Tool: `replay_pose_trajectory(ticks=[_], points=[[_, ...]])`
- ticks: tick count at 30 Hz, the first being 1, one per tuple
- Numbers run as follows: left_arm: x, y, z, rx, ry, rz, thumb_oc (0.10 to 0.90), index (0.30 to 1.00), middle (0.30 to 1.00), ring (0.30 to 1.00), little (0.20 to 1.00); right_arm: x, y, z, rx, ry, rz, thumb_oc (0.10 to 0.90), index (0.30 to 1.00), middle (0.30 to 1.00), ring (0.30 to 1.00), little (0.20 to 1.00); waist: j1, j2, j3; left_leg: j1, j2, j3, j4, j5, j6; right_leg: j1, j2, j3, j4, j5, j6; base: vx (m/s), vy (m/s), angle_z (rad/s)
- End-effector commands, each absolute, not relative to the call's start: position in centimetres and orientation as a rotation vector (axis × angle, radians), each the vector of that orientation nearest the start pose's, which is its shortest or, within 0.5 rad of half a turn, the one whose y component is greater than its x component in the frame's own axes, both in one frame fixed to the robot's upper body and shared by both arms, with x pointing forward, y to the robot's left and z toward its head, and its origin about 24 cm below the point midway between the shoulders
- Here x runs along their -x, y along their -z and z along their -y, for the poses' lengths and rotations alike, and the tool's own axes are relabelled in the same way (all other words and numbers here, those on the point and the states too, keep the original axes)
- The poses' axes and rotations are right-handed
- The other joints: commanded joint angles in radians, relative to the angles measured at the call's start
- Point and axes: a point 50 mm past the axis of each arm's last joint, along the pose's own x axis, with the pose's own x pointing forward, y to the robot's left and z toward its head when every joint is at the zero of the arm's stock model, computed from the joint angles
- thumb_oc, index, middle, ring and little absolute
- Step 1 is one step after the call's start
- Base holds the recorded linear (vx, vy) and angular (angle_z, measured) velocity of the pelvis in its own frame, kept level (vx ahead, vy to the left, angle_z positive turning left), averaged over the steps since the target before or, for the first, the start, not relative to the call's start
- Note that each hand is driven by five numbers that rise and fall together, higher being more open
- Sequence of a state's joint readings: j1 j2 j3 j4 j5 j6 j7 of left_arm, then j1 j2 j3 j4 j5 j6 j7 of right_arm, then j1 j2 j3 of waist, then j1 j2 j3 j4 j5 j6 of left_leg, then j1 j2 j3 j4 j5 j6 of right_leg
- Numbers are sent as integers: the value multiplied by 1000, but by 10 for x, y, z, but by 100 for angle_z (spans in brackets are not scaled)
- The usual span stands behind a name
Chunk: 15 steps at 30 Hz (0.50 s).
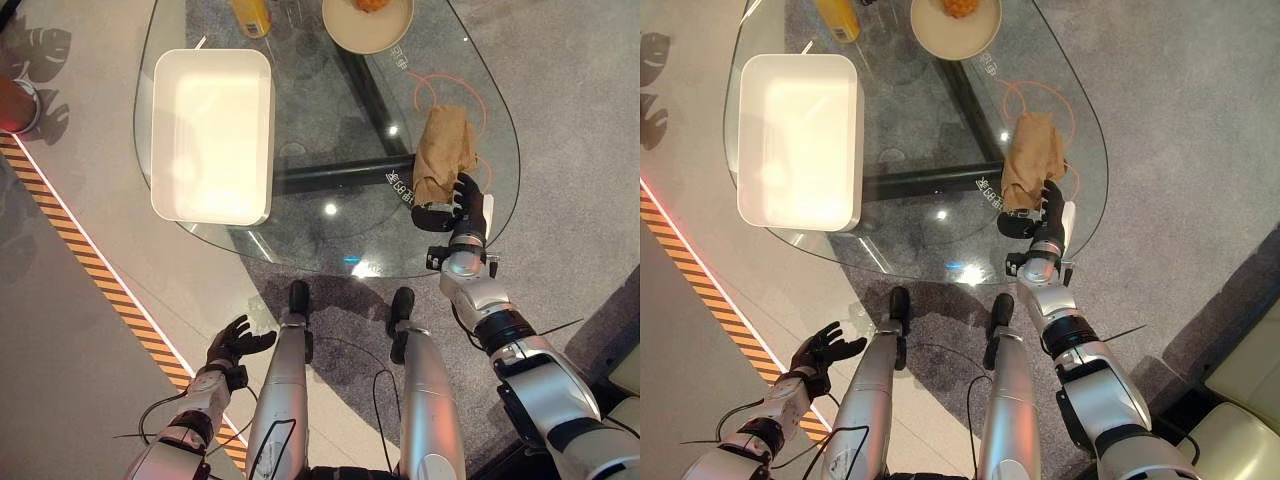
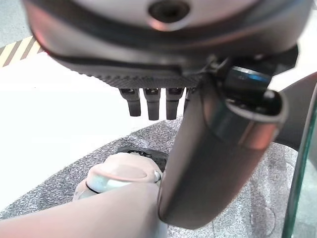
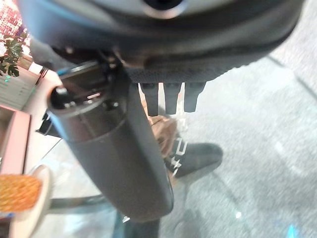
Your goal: Wipe the table with a cloth and put it in the basket.
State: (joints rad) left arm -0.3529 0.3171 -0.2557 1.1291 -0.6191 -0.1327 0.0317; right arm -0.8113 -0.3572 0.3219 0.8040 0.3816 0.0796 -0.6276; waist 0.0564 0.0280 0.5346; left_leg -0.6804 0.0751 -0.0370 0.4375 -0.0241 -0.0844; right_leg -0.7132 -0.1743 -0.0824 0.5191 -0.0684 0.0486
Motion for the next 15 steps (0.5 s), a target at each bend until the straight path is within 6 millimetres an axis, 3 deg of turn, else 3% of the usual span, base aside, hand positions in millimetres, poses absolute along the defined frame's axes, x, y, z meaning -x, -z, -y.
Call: replay_pose_trajectory(ticks=[1,6,15], points=[[-242,91,-232,117,-261,-671,800,900,900,900,900,-390,-156,205,298,597,117,800,900,900,900,900,6,50,-15,-11,-44,43,6,17,69,37,37,-14,-42,21,-36,0,0,0],[-245,90,-226,114,-242,-672,800,900,900,900,900,-393,-167,213,336,703,128,800,900,900,900,900,17,62,-15,-12,-50,42,4,15,70,31,32,-20,-39,22,-35,0,0,0],[-245,91,-221,107,-222,-679,800,900,900,900,900,-399,-180,212,350,694,137,800,900,900,900,900,28,76,-15,-14,-58,42,-4,17,70,20,28,-24,-39,25,-33,1,1,1]])
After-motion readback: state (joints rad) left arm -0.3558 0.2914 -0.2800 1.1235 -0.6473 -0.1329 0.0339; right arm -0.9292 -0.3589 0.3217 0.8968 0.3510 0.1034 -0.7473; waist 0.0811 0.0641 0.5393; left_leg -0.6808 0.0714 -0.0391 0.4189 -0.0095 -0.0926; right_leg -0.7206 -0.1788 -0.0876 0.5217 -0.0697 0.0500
